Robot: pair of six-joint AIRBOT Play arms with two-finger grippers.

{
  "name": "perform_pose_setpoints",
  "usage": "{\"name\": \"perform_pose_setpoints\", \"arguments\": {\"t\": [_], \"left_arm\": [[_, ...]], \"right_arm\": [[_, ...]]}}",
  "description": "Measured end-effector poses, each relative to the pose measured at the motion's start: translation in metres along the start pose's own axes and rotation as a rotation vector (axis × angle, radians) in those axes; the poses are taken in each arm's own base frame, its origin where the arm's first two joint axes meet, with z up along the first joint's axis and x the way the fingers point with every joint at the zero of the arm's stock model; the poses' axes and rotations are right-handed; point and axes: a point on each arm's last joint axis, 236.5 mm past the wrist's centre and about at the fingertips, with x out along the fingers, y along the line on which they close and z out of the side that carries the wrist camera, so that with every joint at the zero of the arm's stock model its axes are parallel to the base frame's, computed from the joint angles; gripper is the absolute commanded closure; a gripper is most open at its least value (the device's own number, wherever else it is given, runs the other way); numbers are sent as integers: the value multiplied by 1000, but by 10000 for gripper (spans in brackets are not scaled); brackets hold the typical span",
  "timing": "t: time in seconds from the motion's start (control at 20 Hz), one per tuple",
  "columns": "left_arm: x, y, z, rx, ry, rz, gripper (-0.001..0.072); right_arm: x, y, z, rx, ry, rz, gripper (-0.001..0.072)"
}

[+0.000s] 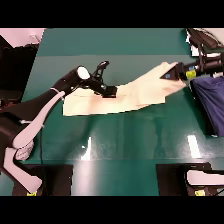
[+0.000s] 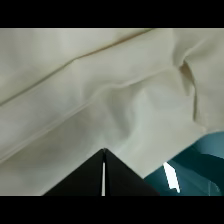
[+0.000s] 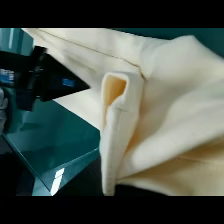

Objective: Fold the shirts.

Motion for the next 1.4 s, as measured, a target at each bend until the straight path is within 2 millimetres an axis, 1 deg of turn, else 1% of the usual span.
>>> {"name": "perform_pose_setpoints", "arguments": {"t": [0.1,0.25,0.3,0.4,0.5,0.55,0.65,0.7,0.8,0.95,1.0,1.1,1.15,1.2,1.25,1.3,1.4], "left_arm": [[16,0,2,-6,22,-6,688],[30,3,2,-17,43,-8,688],[32,4,3,-18,46,-8,688],[32,7,2,-21,61,-8,688],[24,13,5,-26,66,-5,688],[16,18,7,-24,70,2,688],[-8,27,14,-10,61,21,688],[-24,36,19,2,52,44,688],[-65,51,31,24,13,88,688],[-144,76,45,49,-60,170,687],[-172,84,46,54,-83,199,688],[-220,96,44,50,-124,244,687],[-244,100,43,46,-150,266,687],[-265,104,40,40,-171,287,687],[-282,107,38,34,-192,304,687],[-298,108,36,30,-214,320,687],[-317,109,33,24,-238,337,687]], "right_arm": [[3,40,9,-72,12,16,697],[14,87,16,-153,37,42,697],[20,99,17,-177,52,46,697],[33,116,19,-219,80,37,697],[48,131,20,-266,105,29,697],[57,138,20,-284,117,27,697],[75,148,18,-314,144,29,697],[85,155,15,-325,159,37,697],[109,162,9,-339,188,46,697],[148,173,1,-357,210,69,696],[165,175,-2,-367,215,74,695],[199,178,-7,-385,216,89,693],[216,180,-10,-396,213,97,678],[237,181,-13,-409,206,107,496],[257,185,-17,-426,195,125,282],[276,193,-20,-448,174,160,145],[300,211,-24,-481,129,222,134]]}}
